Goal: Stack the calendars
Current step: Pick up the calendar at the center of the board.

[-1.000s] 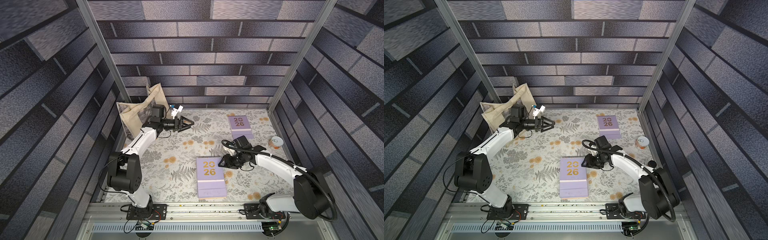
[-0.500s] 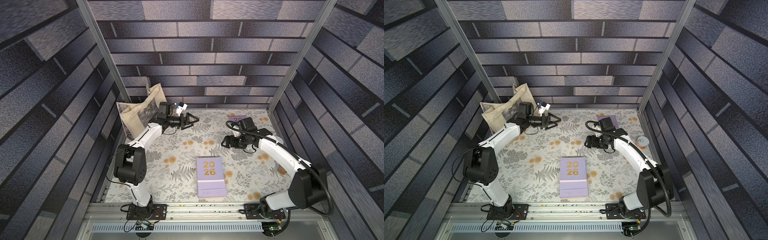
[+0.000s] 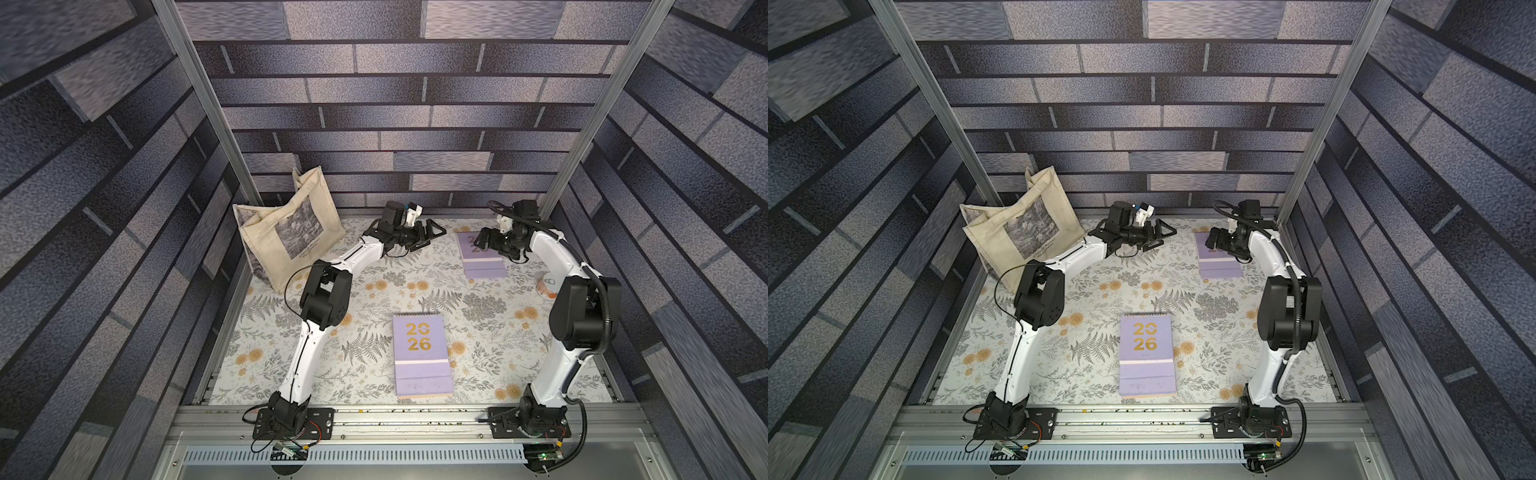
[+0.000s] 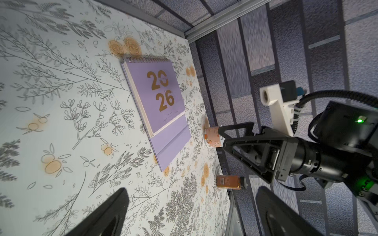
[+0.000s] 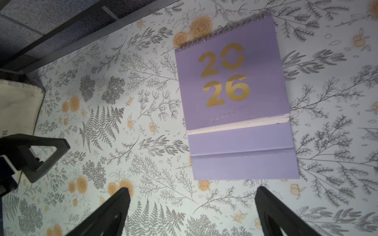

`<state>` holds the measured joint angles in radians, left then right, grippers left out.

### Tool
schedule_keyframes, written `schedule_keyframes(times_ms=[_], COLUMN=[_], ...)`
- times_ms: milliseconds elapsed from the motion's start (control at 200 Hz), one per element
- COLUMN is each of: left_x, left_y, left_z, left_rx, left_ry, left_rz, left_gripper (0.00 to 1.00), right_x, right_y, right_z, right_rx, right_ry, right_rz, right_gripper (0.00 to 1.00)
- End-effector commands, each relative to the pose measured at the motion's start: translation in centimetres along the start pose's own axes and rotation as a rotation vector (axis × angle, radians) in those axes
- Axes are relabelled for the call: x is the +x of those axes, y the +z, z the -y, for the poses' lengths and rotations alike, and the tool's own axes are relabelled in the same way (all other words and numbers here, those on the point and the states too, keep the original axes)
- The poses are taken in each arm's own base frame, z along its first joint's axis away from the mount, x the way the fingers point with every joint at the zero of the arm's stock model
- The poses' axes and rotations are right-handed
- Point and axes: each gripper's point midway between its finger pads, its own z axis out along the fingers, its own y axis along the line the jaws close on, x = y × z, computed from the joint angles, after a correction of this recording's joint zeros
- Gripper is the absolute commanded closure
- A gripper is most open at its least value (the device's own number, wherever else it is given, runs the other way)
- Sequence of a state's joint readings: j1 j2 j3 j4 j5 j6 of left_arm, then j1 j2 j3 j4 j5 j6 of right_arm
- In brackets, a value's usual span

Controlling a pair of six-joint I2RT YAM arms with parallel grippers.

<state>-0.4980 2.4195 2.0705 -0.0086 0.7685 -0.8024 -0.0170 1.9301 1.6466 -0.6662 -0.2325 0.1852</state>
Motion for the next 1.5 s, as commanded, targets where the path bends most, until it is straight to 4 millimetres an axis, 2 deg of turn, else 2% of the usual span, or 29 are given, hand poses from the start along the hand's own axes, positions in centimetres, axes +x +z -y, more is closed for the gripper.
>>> schedule_keyframes(times_ms=[0, 15, 35, 105, 205, 245, 496, 611, 882, 1227, 1498], left_x=[-1.8, -1.7, -1.9, -1.9, -2.0, -1.9, -0.9, -0.5, -0.1, 0.0, 0.2], left_y=[1.8, 2.2, 2.5, 3.9, 5.2, 5.7, 6.8, 7.2, 7.6, 7.9, 8.1], left_z=[0.7, 0.4, 0.4, -0.4, -0.5, -1.1, -4.2, -4.6, -5.9, -6.5, -6.7], left_rx=[-0.034, -0.040, -0.042, -0.061, -0.065, -0.080, -0.137, -0.153, -0.175, -0.186, -0.176], left_ry=[0.016, 0.012, 0.015, 0.010, 0.023, 0.015, -0.019, -0.011, -0.030, -0.040, -0.052], left_rz=[0.065, 0.062, 0.063, 0.053, 0.055, 0.055, 0.044, 0.040, 0.044, 0.050, 0.046], left_gripper=[0.00, 0.00, 0.00, 0.00, 0.00, 0.00, 0.00, 0.00, 0.00, 0.00, 0.00], right_x=[-1.6, -1.9, -1.5, -2.1, -3.1, -3.3, -4.5, -4.3, -4.0, -3.5, -1.7], right_y=[1.5, 1.4, 2.9, 4.3, 5.3, 5.8, 8.3, 9.5, 10.6, 12.0, 12.2], right_z=[2.4, 2.6, 3.4, 4.6, 5.8, 6.2, 7.7, 8.4, 9.3, 8.5, 6.7], right_rx=[0.028, 0.021, 0.020, 0.021, 0.040, 0.045, -0.006, -0.045, -0.075, -0.171, -0.258], right_ry=[0.026, 0.030, 0.046, 0.073, 0.068, 0.065, 0.060, 0.063, 0.063, 0.048, 0.035], right_rz=[0.008, 0.016, -0.008, 0.003, 0.024, 0.018, 0.024, 0.001, -0.028, -0.089, -0.139], right_gripper=[0.03, 0.03, 0.03, 0.03, 0.03, 0.03, 0.03, 0.04, 0.04, 0.05, 0.07])
